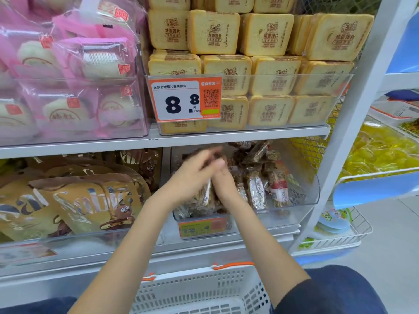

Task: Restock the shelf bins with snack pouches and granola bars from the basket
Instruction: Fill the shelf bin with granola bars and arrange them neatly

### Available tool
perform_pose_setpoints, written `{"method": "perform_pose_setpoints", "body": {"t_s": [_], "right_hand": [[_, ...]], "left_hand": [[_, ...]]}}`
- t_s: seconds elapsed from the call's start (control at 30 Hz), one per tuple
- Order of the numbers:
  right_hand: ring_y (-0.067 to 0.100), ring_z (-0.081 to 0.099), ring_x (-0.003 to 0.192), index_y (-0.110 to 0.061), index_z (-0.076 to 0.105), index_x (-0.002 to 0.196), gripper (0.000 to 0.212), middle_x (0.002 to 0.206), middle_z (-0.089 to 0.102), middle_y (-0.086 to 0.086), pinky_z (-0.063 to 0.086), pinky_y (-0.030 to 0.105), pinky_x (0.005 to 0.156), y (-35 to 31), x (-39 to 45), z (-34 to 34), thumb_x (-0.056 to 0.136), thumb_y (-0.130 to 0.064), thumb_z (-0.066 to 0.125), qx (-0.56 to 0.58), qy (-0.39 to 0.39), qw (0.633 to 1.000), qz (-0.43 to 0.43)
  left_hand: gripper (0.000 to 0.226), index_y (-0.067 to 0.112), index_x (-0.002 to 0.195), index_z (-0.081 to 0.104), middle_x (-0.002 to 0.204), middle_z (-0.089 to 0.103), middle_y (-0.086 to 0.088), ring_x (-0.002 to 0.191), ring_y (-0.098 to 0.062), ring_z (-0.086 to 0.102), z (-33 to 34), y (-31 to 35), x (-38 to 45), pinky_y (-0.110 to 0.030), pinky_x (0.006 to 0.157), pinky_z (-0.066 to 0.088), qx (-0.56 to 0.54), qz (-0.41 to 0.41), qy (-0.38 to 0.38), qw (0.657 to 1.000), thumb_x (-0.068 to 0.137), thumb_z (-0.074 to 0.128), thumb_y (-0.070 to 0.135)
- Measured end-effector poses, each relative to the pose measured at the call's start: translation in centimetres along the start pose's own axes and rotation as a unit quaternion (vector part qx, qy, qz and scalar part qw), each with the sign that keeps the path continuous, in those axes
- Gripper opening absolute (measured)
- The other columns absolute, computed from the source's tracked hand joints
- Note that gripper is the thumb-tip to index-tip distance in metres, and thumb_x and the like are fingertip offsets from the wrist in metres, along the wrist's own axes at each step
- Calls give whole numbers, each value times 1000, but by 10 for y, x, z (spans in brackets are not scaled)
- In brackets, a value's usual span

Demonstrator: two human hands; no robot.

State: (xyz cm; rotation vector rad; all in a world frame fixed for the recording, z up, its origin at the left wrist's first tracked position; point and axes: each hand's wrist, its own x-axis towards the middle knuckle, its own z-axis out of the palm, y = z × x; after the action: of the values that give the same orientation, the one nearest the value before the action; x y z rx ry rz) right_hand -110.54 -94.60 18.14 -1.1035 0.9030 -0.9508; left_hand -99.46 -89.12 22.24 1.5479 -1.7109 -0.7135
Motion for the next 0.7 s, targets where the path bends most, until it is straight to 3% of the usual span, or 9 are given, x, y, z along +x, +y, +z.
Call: {"method": "perform_pose_setpoints", "body": {"t_s": [0.07, 0.1, 0.13, 0.27, 0.37, 0.43, 0.5, 0.6, 0.7], "right_hand": [[16, 36, 137, -3, 19, 146, 66, 147, 27, 26, 24, 25, 111, 2, 10, 3, 95, -31, 50, -82, 101, 991, 40], [20, 32, 139, -8, 17, 149, 59, 152, 25, 20, 25, 27, 110, 2, 15, 8, 100, -32, 40, 18, 38, 988, 147], [21, 39, 134, -16, 25, 149, 50, 148, 37, 10, 35, 30, 106, -2, 10, 7, 103, -36, 30, 38, -35, 987, 151], [15, 57, 110, -23, 41, 139, 37, 122, 59, -3, 46, 28, 90, -6, 15, -36, 102, -27, 36, -190, -103, 976, 20], [30, 60, 109, -17, 46, 135, 42, 125, 60, 7, 49, 36, 79, -16, 42, -79, 93, -14, 51, -450, 59, 886, -98], [37, 50, 118, -13, 50, 125, 39, 127, 56, 12, 44, 40, 87, -27, 64, -100, 90, -30, 56, -587, 134, 791, -109], [39, 30, 134, -18, 45, 134, 62, 144, 42, 11, 30, 48, 105, -32, 84, -112, 86, -54, 57, -718, 109, 685, -56], [40, 4, 144, -29, 18, 150, 96, 158, 16, 4, 22, 61, 109, -33, 101, -113, 74, -69, 62, -727, 38, 685, 28], [43, 10, 143, -29, 14, 151, 97, 157, 21, 3, 35, 60, 102, -23, 108, -111, 75, -60, 66, -749, 57, 659, 36]], "left_hand": [[59, 51, 137, 32, 157, 8, 12, 141, -25, 21, 1, -2, -2, -43, 114, 22, 169, 7, -87, 982, 84, 56, 57], [67, 55, 138, 26, 157, -2, 17, 142, -28, 19, 0, -1, -1, -46, 114, 20, 207, -3, -99, 973, 80, 59, 61], [75, 57, 140, 20, 156, -7, 19, 141, -31, 19, 0, 1, 1, -47, 114, 22, 224, -12, -103, 969, 77, 61, 62], [82, 53, 144, 10, 157, 1, 12, 141, -31, 15, 10, -3, 10, -48, 112, 26, 336, -20, -109, 935, 79, 61, 54], [70, 45, 143, 25, 157, 5, 6, 142, -28, 8, 16, -3, 13, -50, 112, 18, 372, -48, -115, 920, 81, 58, 50], [68, 43, 142, 29, 157, 7, 5, 143, -27, 7, 19, -2, 12, -50, 112, 16, 379, -46, -106, 918, 81, 58, 50], [67, 42, 141, 30, 156, 9, 4, 142, -27, 6, 21, -4, 11, -50, 112, 16, 386, -46, -93, 917, 80, 58, 52], [65, 42, 139, 32, 156, 11, 3, 142, -27, 6, 24, -7, 10, -48, 112, 16, 398, -45, -74, 913, 80, 56, 54], [62, 43, 138, 33, 155, 13, 3, 142, -26, 5, 26, -8, 10, -48, 112, 15, 400, -47, -64, 913, 81, 53, 56]]}}
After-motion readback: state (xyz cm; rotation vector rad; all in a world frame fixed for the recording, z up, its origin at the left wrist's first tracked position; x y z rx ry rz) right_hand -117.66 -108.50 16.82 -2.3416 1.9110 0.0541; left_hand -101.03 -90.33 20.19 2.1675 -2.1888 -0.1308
